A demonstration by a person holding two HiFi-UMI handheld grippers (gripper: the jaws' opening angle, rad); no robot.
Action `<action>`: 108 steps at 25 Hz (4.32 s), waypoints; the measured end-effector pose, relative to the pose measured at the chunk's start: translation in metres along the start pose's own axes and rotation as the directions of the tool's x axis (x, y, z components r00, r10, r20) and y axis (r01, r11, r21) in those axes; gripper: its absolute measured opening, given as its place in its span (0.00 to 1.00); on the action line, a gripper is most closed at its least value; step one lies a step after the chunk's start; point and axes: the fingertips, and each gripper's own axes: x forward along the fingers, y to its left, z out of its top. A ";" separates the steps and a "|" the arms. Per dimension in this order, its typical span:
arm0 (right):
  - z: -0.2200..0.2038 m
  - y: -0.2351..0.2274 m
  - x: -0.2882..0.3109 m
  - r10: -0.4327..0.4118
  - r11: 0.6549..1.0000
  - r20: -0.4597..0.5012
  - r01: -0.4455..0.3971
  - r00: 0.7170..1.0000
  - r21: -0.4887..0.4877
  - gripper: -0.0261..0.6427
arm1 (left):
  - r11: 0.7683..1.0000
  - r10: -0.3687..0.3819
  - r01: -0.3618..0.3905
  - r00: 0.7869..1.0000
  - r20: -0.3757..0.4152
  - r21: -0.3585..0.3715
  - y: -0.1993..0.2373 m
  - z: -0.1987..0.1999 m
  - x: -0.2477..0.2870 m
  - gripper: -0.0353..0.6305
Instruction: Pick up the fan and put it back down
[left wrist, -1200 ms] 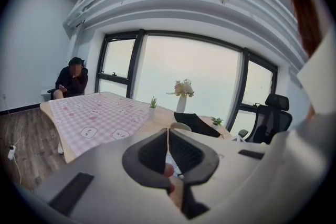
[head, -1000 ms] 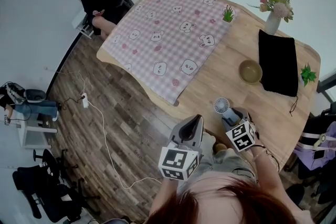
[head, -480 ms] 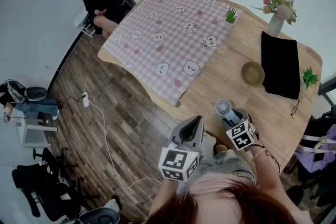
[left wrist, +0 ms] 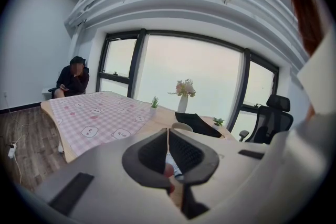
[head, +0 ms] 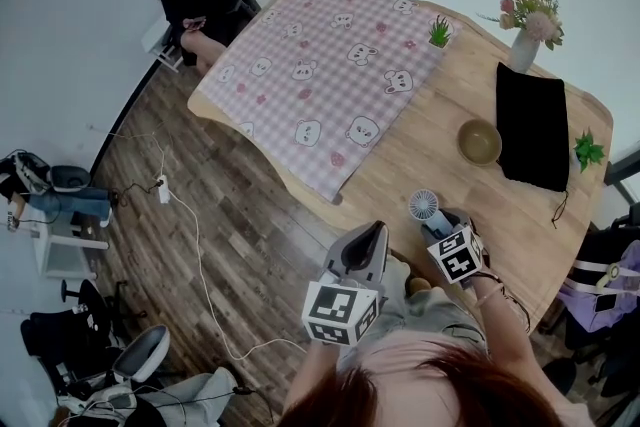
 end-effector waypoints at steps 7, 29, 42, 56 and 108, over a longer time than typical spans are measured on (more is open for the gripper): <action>0.002 -0.002 -0.003 -0.014 1.000 0.039 0.015 0.999 -0.017 0.36 | 1.000 0.016 -0.016 1.000 0.007 0.003 -0.002 0.001 -0.002 0.07; 0.023 -0.009 -0.062 -0.048 0.997 0.180 0.060 0.983 -0.058 0.36 | 0.999 0.026 -0.028 0.998 0.053 0.026 -0.033 0.004 -0.014 0.07; 0.040 -0.008 -0.100 -0.065 0.996 0.265 0.079 0.962 -0.042 0.36 | 0.999 0.018 -0.022 0.996 0.085 0.048 -0.050 0.009 -0.020 0.07; 0.064 -0.010 -0.152 -0.109 0.993 0.382 0.121 0.918 -0.008 0.36 | 0.997 0.025 -0.034 0.992 0.120 0.074 -0.061 0.017 -0.031 0.07; 0.083 0.011 -0.306 -0.092 0.991 0.682 0.130 0.725 -0.005 0.36 | 0.991 0.019 -0.044 0.981 0.193 0.126 -0.117 0.023 -0.061 0.07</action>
